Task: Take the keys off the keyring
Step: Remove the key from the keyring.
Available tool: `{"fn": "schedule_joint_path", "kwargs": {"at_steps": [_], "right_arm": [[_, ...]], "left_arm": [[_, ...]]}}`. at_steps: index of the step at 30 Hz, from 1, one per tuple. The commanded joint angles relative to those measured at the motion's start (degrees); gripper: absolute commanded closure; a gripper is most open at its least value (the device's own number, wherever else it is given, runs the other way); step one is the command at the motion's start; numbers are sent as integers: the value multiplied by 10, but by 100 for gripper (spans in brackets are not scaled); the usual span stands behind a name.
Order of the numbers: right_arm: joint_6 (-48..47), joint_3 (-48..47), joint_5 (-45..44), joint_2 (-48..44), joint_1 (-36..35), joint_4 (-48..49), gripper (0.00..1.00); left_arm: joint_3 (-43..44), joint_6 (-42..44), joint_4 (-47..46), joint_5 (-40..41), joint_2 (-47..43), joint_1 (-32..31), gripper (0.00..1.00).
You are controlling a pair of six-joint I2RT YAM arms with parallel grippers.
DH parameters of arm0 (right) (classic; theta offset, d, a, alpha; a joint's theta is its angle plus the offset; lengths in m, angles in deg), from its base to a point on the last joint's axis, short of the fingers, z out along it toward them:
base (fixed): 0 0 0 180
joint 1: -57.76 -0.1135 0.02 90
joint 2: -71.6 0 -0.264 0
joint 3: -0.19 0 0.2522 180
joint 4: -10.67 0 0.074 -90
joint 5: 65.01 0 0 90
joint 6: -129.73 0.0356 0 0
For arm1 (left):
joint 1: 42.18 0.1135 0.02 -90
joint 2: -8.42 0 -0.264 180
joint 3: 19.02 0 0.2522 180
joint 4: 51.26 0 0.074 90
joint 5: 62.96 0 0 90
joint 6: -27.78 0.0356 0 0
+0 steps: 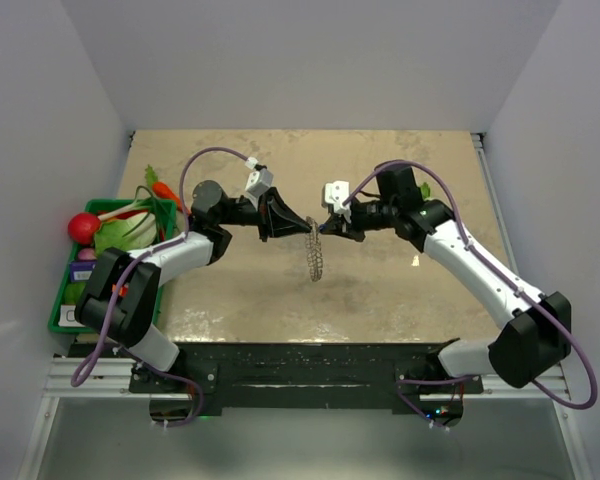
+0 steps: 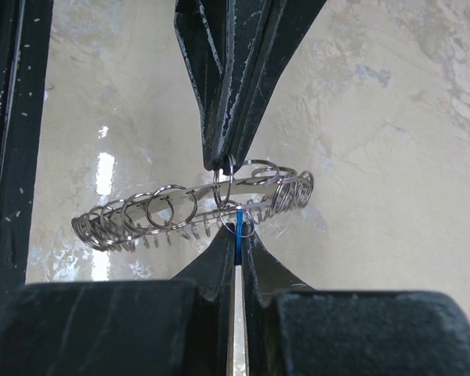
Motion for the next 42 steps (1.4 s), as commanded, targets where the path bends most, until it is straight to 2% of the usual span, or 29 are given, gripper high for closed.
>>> {"fn": "schedule_joint_path", "kwargs": {"at_steps": [1,18,29,42], "right_arm": [[4,1,-21,-25,-2,31,100],[17,8,-54,-36,-17,56,100],[41,25,-96,-43,-22,105,100],[42,25,-129,-24,-21,111,100]], "left_arm": [[3,19,-14,5,-21,3,100],[6,19,-7,3,-5,-7,100],[11,20,-1,-8,1,-15,100],[11,13,-14,-30,-3,-16,100]]}}
